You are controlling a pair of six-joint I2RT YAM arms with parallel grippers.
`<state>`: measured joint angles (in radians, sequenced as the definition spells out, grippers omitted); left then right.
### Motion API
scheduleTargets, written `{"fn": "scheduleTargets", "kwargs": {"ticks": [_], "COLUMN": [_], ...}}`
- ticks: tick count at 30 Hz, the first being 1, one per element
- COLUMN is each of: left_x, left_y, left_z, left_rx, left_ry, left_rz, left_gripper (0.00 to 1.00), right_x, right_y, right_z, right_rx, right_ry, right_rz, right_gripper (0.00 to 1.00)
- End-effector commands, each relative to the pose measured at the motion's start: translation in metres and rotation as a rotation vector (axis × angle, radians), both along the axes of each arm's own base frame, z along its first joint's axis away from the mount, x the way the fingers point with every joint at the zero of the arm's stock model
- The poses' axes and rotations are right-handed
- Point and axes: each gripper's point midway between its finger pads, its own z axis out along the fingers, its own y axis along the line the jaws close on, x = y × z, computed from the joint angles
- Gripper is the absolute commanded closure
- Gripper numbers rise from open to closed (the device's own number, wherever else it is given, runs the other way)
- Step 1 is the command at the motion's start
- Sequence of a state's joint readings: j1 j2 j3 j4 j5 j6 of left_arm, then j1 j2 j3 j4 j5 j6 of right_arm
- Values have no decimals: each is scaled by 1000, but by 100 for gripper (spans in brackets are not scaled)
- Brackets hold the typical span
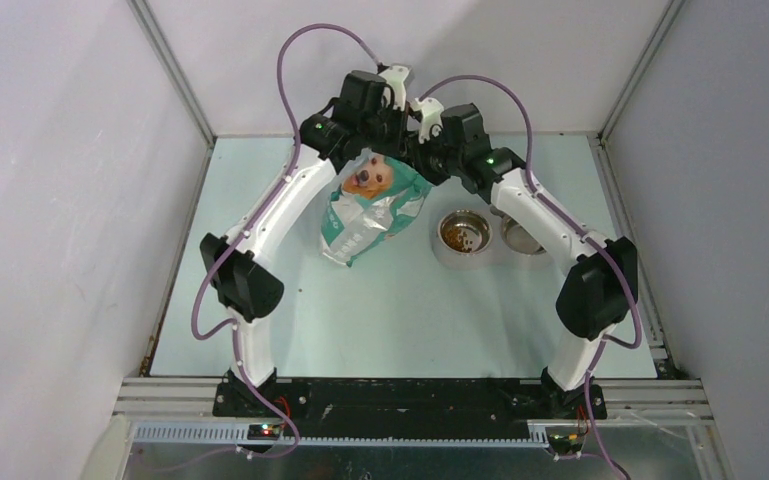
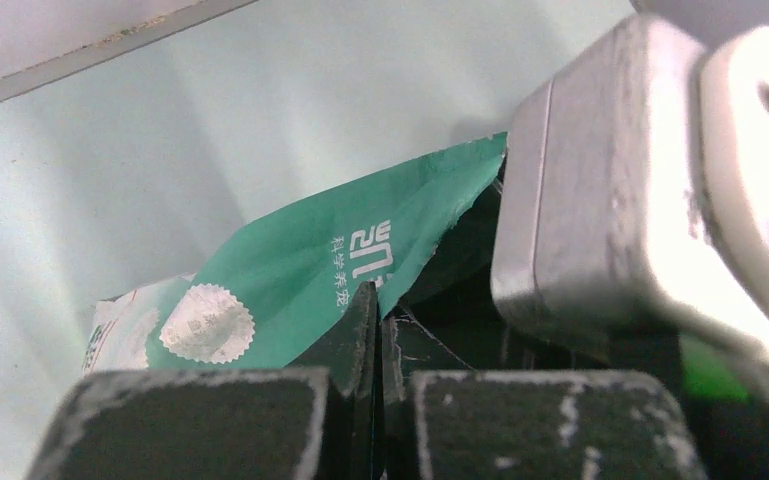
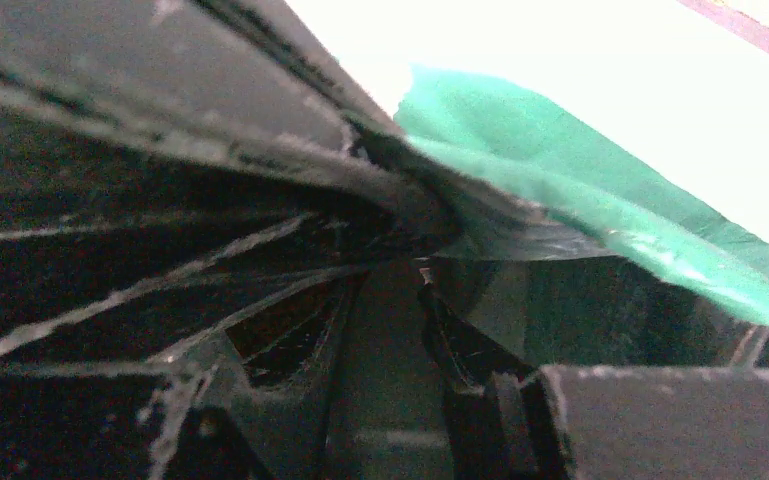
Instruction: Serve the pet food
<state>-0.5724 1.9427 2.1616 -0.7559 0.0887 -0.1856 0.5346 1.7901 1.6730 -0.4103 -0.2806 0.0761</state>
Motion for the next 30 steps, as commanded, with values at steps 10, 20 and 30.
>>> {"fn": "scheduleTargets", "kwargs": {"ticks": [10, 20, 30], "left_x": [25, 18, 18], "left_y": [32, 42, 57], "left_z": [-28, -45, 14], "left_rx": [125, 193, 229], "left_ry": [-59, -66, -223], "left_rz": [98, 80, 75], "left_gripper": [100, 100, 100], "right_x": [-80, -82, -38], "right_y": [37, 50, 31], "right_z": [-128, -116, -32], "right_rx": [-83, 294, 548], "right_ry": [415, 749, 682], "right_rz": [281, 312, 290], "right_gripper": [100, 100, 100]}}
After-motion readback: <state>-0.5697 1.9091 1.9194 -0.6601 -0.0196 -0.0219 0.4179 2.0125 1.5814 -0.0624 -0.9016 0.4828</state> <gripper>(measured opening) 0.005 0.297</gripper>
